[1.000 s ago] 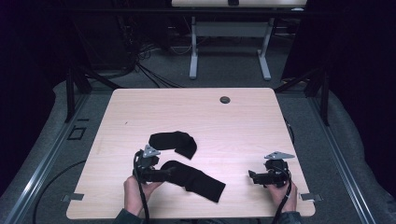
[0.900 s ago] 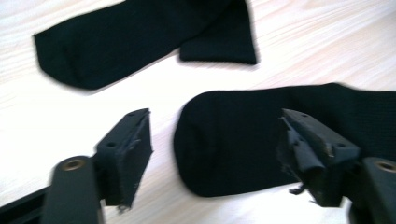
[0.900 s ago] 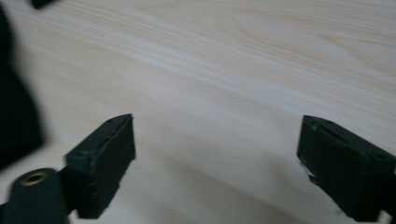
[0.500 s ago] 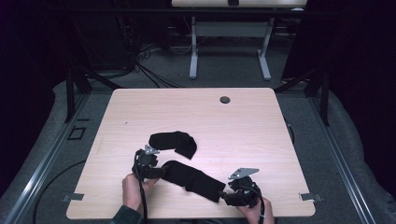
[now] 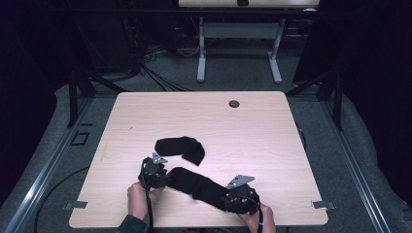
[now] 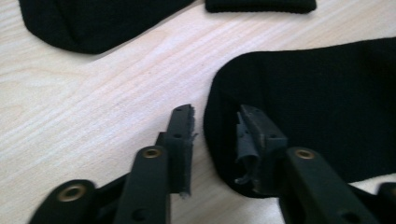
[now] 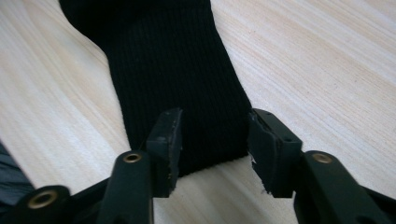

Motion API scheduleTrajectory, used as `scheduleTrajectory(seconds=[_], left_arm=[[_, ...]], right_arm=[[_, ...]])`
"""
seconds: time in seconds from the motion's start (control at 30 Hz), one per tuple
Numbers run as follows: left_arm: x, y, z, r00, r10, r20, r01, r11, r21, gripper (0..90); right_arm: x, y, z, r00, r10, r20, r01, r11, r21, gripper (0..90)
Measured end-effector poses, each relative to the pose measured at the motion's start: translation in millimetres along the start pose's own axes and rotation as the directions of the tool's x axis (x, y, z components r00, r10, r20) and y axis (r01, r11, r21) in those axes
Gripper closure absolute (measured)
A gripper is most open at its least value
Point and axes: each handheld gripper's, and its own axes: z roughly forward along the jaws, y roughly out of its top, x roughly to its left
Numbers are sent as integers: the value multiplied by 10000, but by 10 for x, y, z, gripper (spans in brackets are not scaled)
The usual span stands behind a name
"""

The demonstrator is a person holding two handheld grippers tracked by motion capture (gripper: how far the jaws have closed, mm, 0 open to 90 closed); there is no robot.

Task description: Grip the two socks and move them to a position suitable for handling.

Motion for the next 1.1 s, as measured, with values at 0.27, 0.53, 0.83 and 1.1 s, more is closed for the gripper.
scheduleTrajectory(seconds=[0.27, 0.53, 0.83, 1.1], left_arm=[[-116, -1, 0, 9962, 631, -605, -630, 9980, 34, 873], [-106, -75, -206, 9999, 137, -25, -139, 9977, -660, 881], [-231, -260, -396, 9988, 32, 491, 9, 9966, -824, 881], [-311, -425, -303, 9975, 20, 701, 29, 9975, -699, 878]], right_arm=[[43, -30, -8, 9989, -402, 222, 403, 9992, -20, 777], [-141, -22, -228, 9981, -50, -620, 24, 9991, -430, 794], [-302, 26, -406, 9947, -810, -632, 799, 9966, -192, 787], [-459, 9, -245, 9932, -1121, -313, 1137, 9920, 542, 743]])
